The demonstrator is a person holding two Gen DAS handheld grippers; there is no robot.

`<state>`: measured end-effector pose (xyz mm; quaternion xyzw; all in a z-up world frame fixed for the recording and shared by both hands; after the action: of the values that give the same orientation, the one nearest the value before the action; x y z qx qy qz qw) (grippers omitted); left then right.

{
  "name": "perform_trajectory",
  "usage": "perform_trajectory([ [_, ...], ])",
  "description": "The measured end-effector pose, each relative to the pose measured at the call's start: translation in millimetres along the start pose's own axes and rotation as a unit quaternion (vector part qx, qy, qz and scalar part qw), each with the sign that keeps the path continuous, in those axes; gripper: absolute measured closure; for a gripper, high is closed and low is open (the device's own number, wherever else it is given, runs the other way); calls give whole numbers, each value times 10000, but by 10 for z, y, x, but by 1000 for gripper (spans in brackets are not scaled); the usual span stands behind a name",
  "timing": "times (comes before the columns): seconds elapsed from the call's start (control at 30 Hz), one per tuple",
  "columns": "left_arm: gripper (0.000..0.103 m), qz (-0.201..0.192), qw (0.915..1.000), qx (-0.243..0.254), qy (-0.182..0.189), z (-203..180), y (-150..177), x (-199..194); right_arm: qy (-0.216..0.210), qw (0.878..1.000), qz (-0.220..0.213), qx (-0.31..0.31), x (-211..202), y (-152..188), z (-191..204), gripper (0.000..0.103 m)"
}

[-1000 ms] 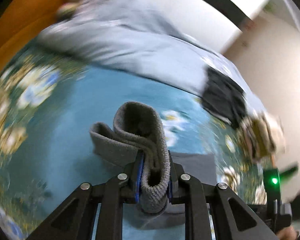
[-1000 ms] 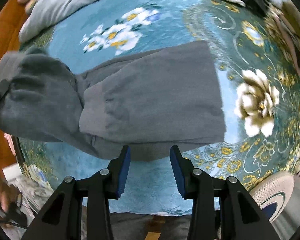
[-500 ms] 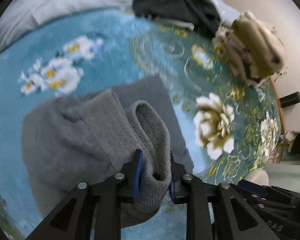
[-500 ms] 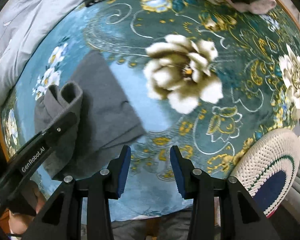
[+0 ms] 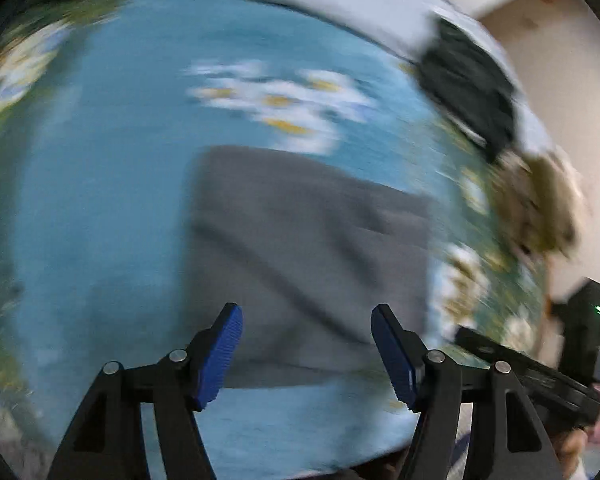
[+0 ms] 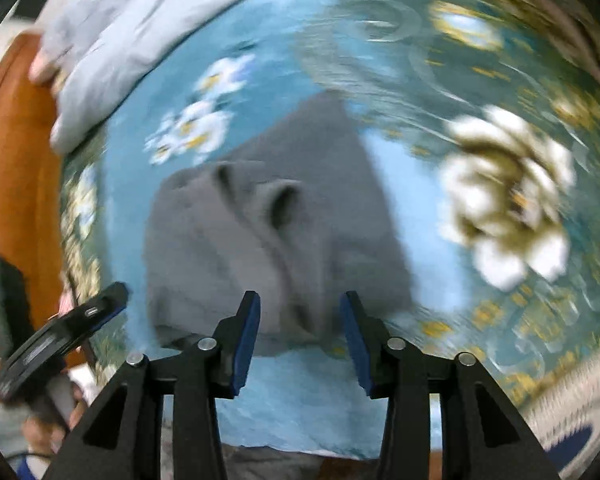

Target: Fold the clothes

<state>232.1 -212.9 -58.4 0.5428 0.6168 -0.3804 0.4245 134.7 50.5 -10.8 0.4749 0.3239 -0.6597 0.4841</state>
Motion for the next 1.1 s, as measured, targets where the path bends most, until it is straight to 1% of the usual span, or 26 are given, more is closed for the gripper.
perform_trajectory([
  [0.03,32,47,9997,-215,-134,152,-32,25,-121,9998,41,-144,59,-45,85,51],
  [0.07,32,114,9990,-389,-191,273,-49,75,-229,9994,87,-262,128,-91,156,48],
  [0.1,32,161,9985,-470,-231,333,-53,121,-227,9991,118,-336,206,-141,198,46],
  [0.13,32,206,9981,-503,-281,369,-45,168,-196,9989,143,-401,285,-193,234,46],
  [0.17,32,262,9978,-518,-314,389,-23,231,-77,9991,144,-385,363,-258,225,46],
  [0.2,32,317,9976,-531,-315,399,6,291,-14,9995,149,-278,431,-316,194,46],
  [0.3,32,533,9953,-753,-282,454,119,446,-387,9984,314,285,576,-409,142,46],
  [0.33,32,588,9948,-791,-252,460,154,472,-417,9982,322,274,565,-415,186,48],
  [0.37,32,632,9945,-805,-219,460,187,489,-410,9984,310,216,542,-417,241,54],
  [0.4,32,677,9942,-819,-187,460,221,507,-403,9986,298,158,520,-420,295,77],
  [0.43,32,711,9943,-775,-191,448,243,515,-395,9988,286,100,498,-422,350,90],
  [0.5,32,784,9949,-615,-169,390,286,521,-493,9986,212,-23,398,-438,444,91],
  [0.53,32,814,9951,-552,-108,353,304,520,-604,9981,104,-45,298,-458,464,91],
  [0.6,32,891,9949,-460,94,249,342,504,-855,9962,-149,-67,72,-504,488,91],
  [0.67,32,888,9948,-393,320,141,370,472,-950,9945,-428,-61,-185,-536,438,91],
  [0.7,32,906,9945,-351,389,87,384,471,-889,9945,-557,-77,-289,-550,394,91],
  [0.73,32,934,9942,-308,443,33,398,475,-724,9953,-638,-87,-353,-575,317,91],
  [0.77,32,977,9937,-275,469,-10,414,492,-533,9967,-616,-59,-325,-604,233,91],
  [0.83,32,1072,9928,-235,483,-75,449,534,-207,9988,-446,67,-172,-665,55,91],
  [0.9,32,1123,9922,-293,458,-80,486,533,5,9994,-127,306,96,-717,-142,91],
  [0.97,32,1078,9924,-410,421,-31,511,458,166,9987,133,457,346,-727,-268,91],
  [1.0,32,1037,9925,-493,410,6,515,410,226,9984,189,491,411,-711,-317,90],
  [1.1,32,890,9925,-736,400,121,484,291,203,9972,183,691,468,-670,-436,88],
])
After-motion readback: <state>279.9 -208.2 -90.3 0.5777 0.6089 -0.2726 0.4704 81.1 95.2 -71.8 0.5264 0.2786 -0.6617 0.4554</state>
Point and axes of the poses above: each gripper's, at about its wrist camera, not at the fingertips, and x roughly the way its jaws point, z to its left, y to its underside, the point moved 2 cm from there along x, roughly the way its jaws point
